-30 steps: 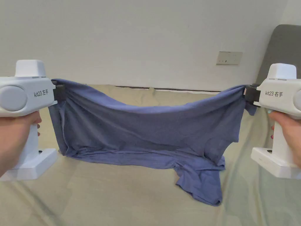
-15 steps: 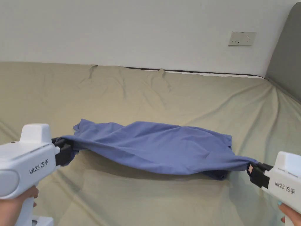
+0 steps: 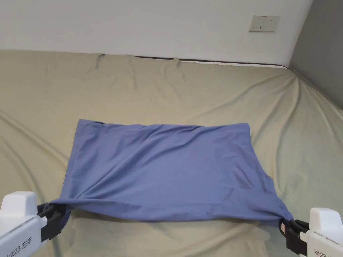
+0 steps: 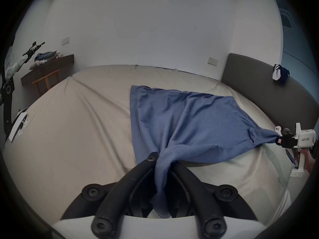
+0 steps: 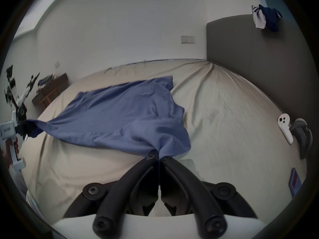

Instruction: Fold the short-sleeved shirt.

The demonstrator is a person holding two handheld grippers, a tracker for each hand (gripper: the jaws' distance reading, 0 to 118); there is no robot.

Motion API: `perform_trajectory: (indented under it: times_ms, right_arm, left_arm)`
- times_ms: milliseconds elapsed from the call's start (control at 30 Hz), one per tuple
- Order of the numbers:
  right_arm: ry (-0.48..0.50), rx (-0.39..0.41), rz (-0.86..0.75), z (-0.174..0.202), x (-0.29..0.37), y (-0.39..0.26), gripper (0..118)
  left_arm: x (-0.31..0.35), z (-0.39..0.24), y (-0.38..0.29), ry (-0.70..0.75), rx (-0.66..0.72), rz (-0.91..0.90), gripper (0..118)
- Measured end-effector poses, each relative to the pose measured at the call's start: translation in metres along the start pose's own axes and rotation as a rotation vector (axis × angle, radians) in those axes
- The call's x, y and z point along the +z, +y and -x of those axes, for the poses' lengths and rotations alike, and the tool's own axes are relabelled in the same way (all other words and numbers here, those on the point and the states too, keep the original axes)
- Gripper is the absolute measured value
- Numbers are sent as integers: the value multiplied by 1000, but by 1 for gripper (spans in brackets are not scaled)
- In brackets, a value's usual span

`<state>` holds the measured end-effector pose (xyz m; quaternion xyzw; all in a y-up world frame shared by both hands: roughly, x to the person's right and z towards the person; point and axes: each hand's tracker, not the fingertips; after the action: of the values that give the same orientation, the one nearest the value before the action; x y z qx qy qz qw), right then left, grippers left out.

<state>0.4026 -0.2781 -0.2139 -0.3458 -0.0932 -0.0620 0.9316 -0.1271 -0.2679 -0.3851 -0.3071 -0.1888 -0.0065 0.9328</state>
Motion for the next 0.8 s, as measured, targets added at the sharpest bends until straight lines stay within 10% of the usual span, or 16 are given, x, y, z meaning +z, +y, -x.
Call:
perform_trajectory:
  times_ms: [800]
  right_arm:
    - [12,-47,161,-5,152,-136,0]
  left_arm:
    - [147,5,-108,-55,-97,222,0]
